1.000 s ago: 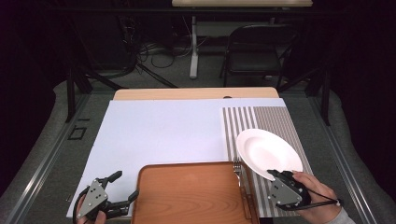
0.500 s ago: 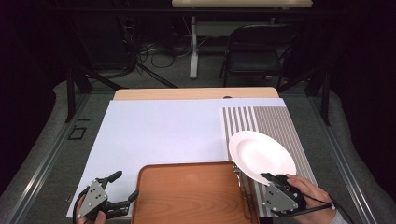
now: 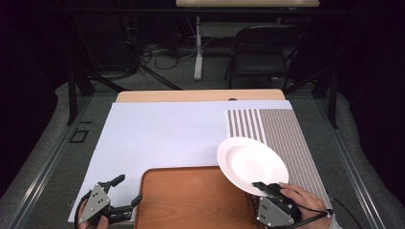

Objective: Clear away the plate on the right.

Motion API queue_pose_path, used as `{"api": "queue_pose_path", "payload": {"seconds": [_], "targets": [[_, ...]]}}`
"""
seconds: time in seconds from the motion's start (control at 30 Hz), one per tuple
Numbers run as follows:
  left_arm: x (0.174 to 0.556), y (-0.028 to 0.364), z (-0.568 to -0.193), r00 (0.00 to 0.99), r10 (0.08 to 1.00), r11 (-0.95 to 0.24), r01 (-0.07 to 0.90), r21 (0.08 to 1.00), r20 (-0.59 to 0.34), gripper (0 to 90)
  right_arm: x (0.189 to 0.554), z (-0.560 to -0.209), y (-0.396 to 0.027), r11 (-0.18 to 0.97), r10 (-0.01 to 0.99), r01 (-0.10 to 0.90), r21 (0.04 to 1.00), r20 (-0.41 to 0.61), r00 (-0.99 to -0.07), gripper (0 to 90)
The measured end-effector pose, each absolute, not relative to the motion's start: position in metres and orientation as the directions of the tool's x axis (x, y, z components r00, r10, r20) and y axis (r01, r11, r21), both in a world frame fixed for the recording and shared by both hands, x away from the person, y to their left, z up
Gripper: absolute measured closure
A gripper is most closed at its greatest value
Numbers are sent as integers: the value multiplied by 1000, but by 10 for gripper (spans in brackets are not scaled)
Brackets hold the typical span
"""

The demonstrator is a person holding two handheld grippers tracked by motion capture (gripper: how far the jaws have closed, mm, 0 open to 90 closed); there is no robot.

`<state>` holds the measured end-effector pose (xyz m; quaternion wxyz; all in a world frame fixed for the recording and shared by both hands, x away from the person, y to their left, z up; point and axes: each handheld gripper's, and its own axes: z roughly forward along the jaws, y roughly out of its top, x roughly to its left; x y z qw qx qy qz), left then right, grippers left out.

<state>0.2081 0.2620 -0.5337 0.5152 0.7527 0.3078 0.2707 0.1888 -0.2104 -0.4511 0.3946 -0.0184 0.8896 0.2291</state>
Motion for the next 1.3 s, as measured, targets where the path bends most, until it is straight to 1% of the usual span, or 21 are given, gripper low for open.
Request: {"api": "queue_pose_path", "payload": {"seconds": [0.1, 0.13, 0.17, 0.33, 0.37, 0.43, 0.47, 0.53, 0.63, 0.7, 0.8, 1.07, 1.13, 1.3], "targets": [[208, 262, -534, 665, 741, -281, 184, 942, 91, 156, 184, -451, -202, 882, 143, -232, 410, -703, -697, 810], [209, 262, -534, 665, 741, -281, 184, 942, 91, 156, 181, -451, -198, 879, 156, -221, 422, -693, -704, 810], [209, 262, -534, 665, 741, -280, 185, 942, 90, 155, 181, -450, -195, 873, 123, -262, 411, -706, -698, 811], [209, 262, -534, 667, 740, -280, 184, 942, 89, 156, 174, -451, -177, 854, 97, -299, 427, -694, -713, 810], [210, 262, -534, 667, 740, -280, 184, 942, 89, 156, 174, -450, -173, 850, 76, -320, 419, -698, -712, 810], [210, 261, -534, 666, 741, -279, 184, 942, 90, 156, 173, -452, -164, 843, 64, -333, 421, -694, -717, 810], [210, 261, -534, 667, 740, -279, 183, 943, 90, 156, 173, -454, -159, 830, 53, -356, 430, -695, -717, 810], [211, 261, -534, 668, 739, -279, 183, 943, 89, 156, 170, -456, -150, 828, 42, -357, 433, -682, -730, 810], [211, 261, -534, 668, 738, -277, 180, 944, 89, 156, 169, -459, -139, 805, 5, -403, 435, -685, -729, 810], [211, 261, -534, 669, 738, -275, 180, 944, 87, 156, 165, -460, -133, 809, 1, -396, 435, -674, -739, 810], [212, 261, -534, 672, 735, -279, 179, 944, 90, 156, 165, -464, -125, 793, -32, -432, 430, -678, -734, 809], [213, 260, -534, 675, 733, -279, 182, 943, 86, 156, 162, -477, -120, 814, -45, -415, 408, -667, -744, 809], [213, 260, -534, 675, 732, -282, 180, 943, 90, 156, 162, -481, -119, 819, -66, -424, 387, -670, -740, 809], [213, 260, -534, 675, 732, -282, 181, 942, 89, 156, 162, -496, -116, 827, -74, -408, 388, -644, -761, 809]]}}
